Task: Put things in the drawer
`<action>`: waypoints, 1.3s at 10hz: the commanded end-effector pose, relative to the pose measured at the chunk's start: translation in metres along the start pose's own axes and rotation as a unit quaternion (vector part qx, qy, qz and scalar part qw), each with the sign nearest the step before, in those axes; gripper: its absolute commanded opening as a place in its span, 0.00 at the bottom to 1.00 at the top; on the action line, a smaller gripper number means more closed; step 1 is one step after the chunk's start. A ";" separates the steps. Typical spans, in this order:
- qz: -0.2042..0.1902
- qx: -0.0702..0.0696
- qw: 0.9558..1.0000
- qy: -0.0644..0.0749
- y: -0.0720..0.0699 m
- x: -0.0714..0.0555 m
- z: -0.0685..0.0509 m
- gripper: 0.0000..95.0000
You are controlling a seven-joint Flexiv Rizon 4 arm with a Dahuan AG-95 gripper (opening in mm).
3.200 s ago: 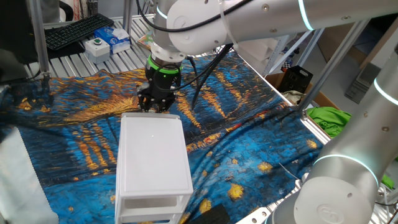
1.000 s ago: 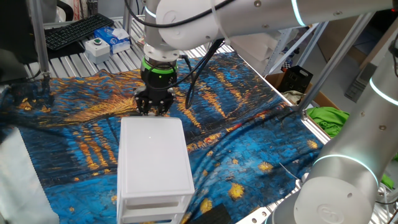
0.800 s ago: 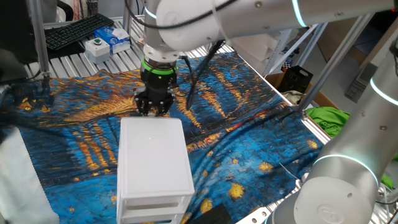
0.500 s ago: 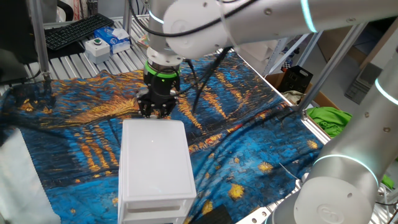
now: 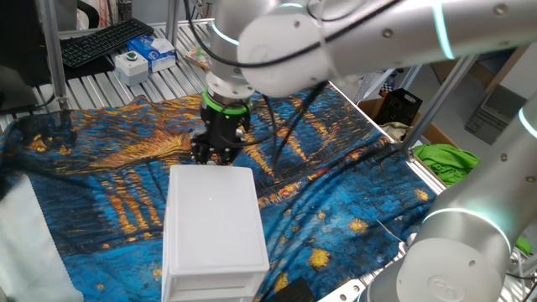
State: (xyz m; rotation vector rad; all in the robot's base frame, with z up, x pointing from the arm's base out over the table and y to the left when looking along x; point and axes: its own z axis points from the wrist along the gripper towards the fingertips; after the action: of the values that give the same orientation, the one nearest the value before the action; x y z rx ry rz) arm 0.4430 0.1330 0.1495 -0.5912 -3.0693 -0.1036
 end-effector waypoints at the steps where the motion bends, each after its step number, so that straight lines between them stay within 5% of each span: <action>1: 0.000 0.000 1.000 0.004 0.003 -0.002 0.002 0.00; 4: 0.003 0.002 1.000 0.009 0.003 -0.001 0.001 0.00; 5: 0.007 0.002 1.000 0.008 0.003 -0.001 0.001 0.20; 6: 0.007 0.002 1.000 0.008 0.003 -0.001 0.001 0.20; 8: -0.004 0.003 1.000 0.009 0.003 -0.001 0.002 0.60; 11: -0.015 0.004 1.000 0.008 0.005 -0.002 0.004 0.60; 12: -0.024 0.011 1.000 0.007 0.006 -0.005 0.004 1.00; 13: -0.040 0.017 0.999 0.010 0.006 -0.010 0.004 1.00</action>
State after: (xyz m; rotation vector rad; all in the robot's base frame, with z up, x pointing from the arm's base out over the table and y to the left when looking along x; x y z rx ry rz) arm 0.4528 0.1342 0.1451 -0.5044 -3.0703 -0.0719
